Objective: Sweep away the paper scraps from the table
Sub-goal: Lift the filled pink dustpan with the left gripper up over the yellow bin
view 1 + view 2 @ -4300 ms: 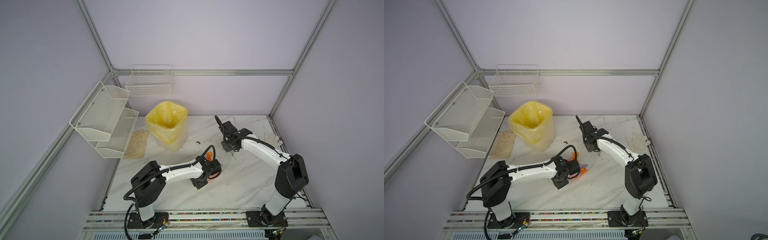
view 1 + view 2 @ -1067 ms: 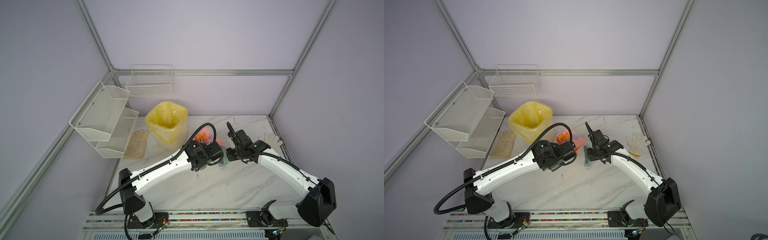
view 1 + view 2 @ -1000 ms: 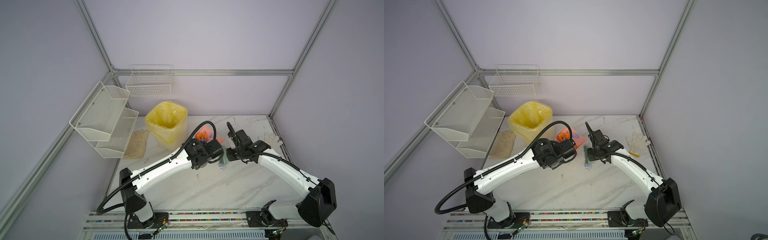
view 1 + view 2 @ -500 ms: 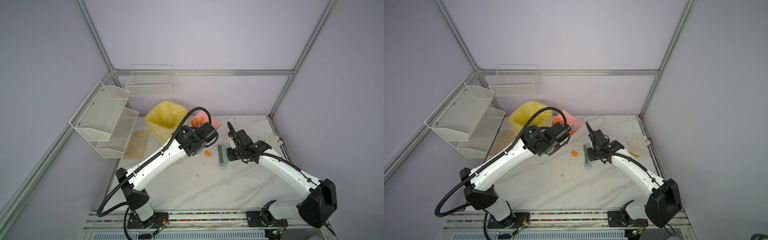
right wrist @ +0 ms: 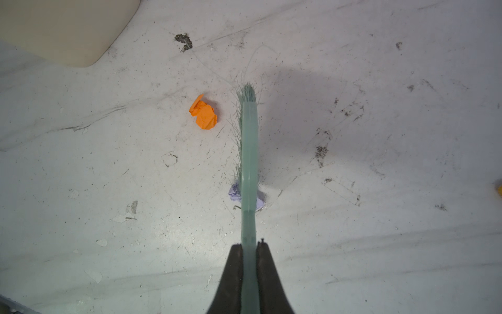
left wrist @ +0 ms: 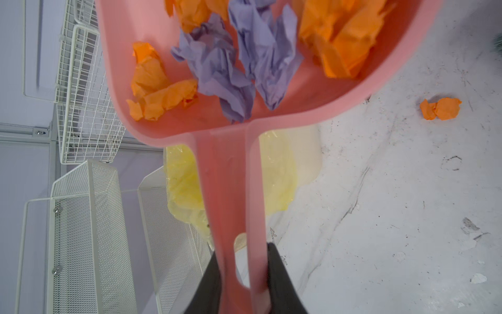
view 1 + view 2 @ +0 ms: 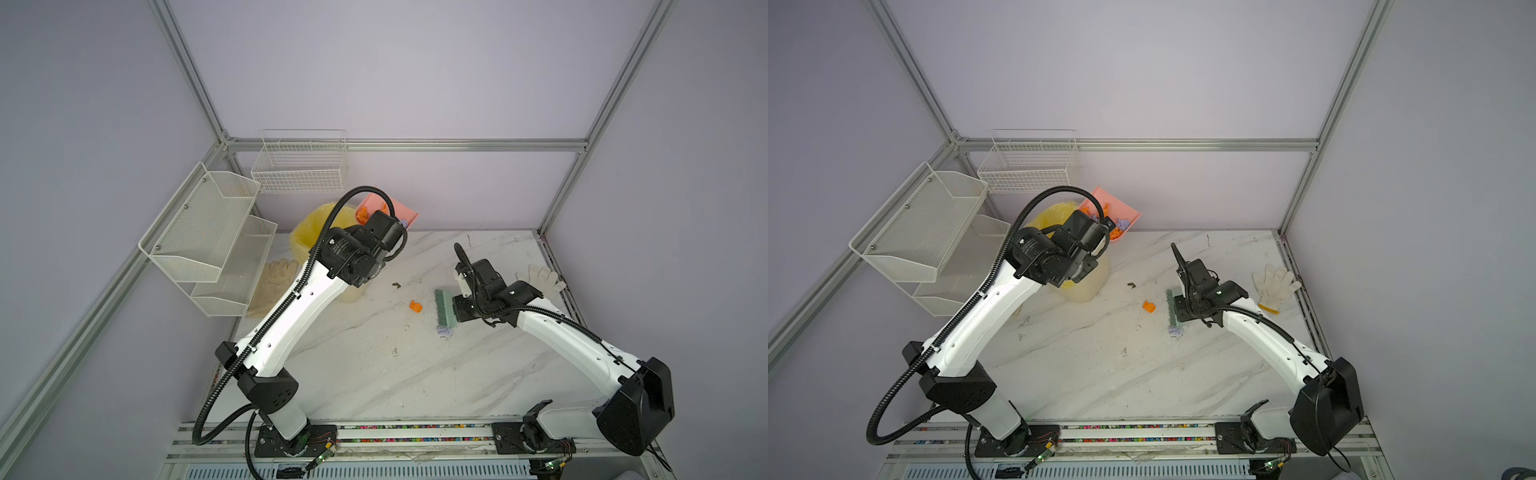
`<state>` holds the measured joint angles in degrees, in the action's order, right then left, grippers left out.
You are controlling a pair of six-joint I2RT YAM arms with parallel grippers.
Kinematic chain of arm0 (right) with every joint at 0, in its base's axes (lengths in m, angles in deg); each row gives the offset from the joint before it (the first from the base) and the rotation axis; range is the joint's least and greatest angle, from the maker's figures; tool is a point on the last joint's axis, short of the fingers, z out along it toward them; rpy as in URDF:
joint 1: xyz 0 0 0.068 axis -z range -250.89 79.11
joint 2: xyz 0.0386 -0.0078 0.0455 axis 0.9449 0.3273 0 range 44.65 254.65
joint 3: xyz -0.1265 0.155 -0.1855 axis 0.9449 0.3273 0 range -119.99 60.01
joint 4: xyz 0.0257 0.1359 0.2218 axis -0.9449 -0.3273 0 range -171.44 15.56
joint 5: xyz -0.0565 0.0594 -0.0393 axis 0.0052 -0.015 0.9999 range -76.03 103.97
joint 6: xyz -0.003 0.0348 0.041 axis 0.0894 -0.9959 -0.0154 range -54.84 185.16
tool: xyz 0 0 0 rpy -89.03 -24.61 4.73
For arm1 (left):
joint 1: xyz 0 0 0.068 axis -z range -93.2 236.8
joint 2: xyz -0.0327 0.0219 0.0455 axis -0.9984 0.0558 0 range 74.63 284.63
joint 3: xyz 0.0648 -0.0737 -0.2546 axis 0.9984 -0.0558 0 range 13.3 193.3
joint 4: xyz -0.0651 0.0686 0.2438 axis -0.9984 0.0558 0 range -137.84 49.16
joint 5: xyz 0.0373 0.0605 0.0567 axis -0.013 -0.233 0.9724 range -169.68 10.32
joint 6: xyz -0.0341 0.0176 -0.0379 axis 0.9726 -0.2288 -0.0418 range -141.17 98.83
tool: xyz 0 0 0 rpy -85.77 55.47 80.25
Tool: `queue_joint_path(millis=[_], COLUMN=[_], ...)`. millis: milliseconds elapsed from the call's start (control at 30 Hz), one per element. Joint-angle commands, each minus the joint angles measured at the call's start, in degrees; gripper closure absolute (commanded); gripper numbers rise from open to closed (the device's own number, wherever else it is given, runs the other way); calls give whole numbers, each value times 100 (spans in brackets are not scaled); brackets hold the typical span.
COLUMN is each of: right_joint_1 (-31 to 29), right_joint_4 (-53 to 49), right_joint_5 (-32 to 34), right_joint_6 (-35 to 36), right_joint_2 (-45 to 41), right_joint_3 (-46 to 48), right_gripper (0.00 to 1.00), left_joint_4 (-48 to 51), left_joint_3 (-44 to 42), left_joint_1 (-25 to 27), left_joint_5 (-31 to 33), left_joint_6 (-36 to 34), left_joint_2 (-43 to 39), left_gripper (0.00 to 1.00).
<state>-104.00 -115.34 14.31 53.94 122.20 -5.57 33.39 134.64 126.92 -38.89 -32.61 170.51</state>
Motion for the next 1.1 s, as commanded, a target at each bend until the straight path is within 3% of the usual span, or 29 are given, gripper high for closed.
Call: queue_joint_path(millis=[0, 267, 433, 867, 967, 1067], right_joint_1=[15, 14, 14, 14, 14, 17], right_joint_4=[198, 250, 345, 478, 505, 514], right_joint_5=[-34, -60, -131, -305, -350, -351], right_joint_6=[98, 151, 133, 172, 171, 173], right_joint_2=[45, 67, 5, 5, -35, -39], right_joint_3=[58, 82, 119, 173, 193, 175], right_gripper=[100, 100, 100, 100, 100, 100], left_joint_4=[-520, -742, -761, -1774, -2173, -2489], left_joint_3=[194, 125, -485, -2236, -2582, -2915], left_joint_1=[-336, -1133, -1435, -1818, -1883, -1903], left_joint_5=[54, 228, 410, 1237, 1925, 2071], left_joint_6=[-150, -340, -413, -1353, -1730, -2078], left_joint_2=[-43, 58, -139, -1112, -1102, -1071], left_gripper=[97, 96, 96, 95, 95, 97])
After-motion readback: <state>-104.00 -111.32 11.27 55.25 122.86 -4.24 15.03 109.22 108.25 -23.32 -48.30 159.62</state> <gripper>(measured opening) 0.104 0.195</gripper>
